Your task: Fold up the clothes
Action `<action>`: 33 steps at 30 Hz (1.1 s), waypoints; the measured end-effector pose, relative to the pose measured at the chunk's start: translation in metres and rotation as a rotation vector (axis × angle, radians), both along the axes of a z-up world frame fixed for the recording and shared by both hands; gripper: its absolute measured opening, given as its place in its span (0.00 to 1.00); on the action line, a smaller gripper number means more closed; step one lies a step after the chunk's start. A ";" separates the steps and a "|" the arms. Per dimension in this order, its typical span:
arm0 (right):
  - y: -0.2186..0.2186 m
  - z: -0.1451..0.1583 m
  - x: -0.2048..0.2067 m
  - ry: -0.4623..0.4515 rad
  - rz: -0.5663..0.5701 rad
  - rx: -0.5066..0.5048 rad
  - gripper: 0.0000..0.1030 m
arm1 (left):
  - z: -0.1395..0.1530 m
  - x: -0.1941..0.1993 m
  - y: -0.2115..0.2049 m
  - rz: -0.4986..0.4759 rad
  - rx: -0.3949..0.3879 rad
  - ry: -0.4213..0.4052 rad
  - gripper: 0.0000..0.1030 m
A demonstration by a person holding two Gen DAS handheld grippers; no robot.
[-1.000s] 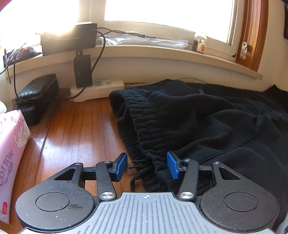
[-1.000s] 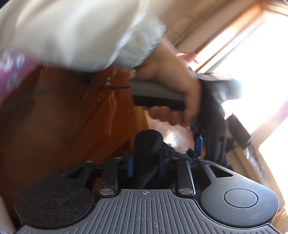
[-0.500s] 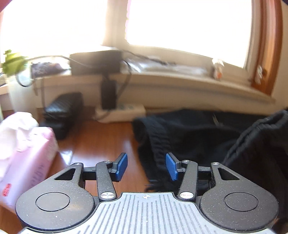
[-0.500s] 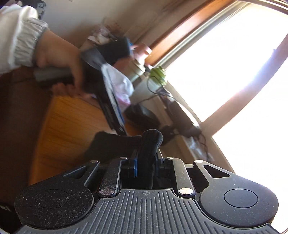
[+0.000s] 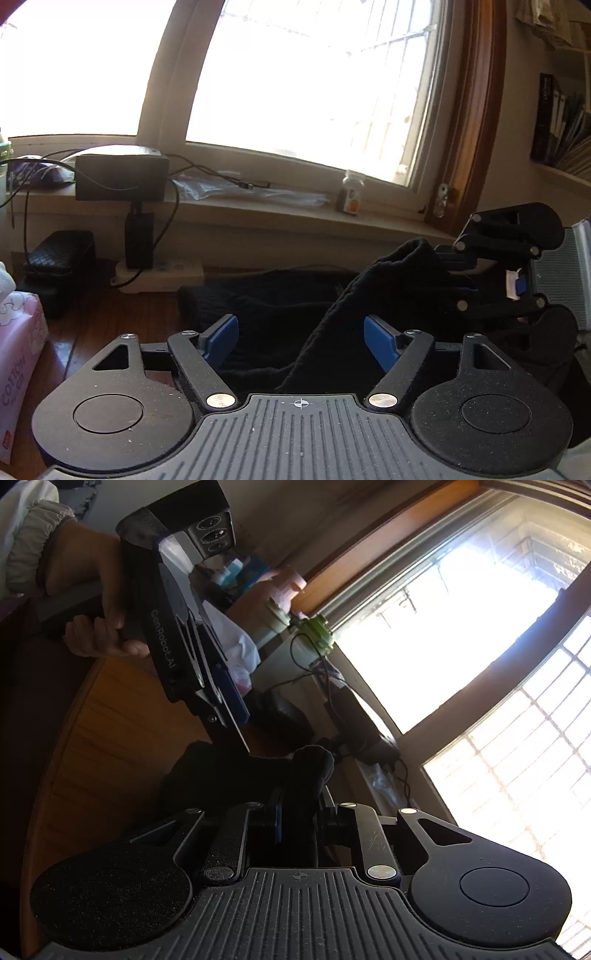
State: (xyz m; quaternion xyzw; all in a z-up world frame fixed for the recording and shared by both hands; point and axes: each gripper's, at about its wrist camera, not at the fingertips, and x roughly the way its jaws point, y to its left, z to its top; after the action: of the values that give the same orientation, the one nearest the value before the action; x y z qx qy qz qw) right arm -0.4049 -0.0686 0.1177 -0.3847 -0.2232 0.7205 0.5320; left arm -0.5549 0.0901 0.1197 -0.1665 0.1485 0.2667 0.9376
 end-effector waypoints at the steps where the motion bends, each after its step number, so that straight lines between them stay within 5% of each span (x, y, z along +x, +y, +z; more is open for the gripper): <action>1: 0.000 0.000 0.002 -0.001 -0.001 0.004 0.17 | -0.003 0.003 -0.001 -0.025 -0.008 0.004 0.77; 7: -0.001 0.002 0.004 -0.046 0.025 0.069 0.17 | -0.025 0.030 0.013 -0.077 -0.030 0.087 0.78; 16: 0.063 -0.005 0.002 -0.368 0.040 0.159 0.16 | -0.038 0.033 0.050 -0.118 -0.114 0.022 0.82; 17: 0.071 -0.006 0.002 -0.405 0.042 0.169 0.16 | -0.038 0.034 0.054 -0.104 -0.129 0.025 0.79; 19: 0.090 -0.012 0.001 -0.472 0.044 0.178 0.17 | -0.038 0.034 0.061 -0.070 -0.162 0.021 0.54; 22: 0.136 -0.035 -0.006 -0.546 0.045 0.149 0.17 | -0.034 0.035 0.065 0.037 -0.191 0.047 0.45; 28: 0.178 -0.064 -0.011 -0.328 -0.015 0.017 0.23 | -0.034 0.037 0.063 0.202 -0.206 0.153 0.49; 33: 0.161 -0.049 0.021 -0.101 -0.064 -0.090 0.46 | -0.039 0.039 0.062 0.217 -0.177 0.186 0.48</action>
State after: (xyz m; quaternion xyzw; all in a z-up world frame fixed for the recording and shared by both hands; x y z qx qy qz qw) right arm -0.3835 0.0926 0.0690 -0.4513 -0.2047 0.6920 0.5250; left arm -0.5160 0.1516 0.0805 -0.2382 0.2387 0.3667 0.8671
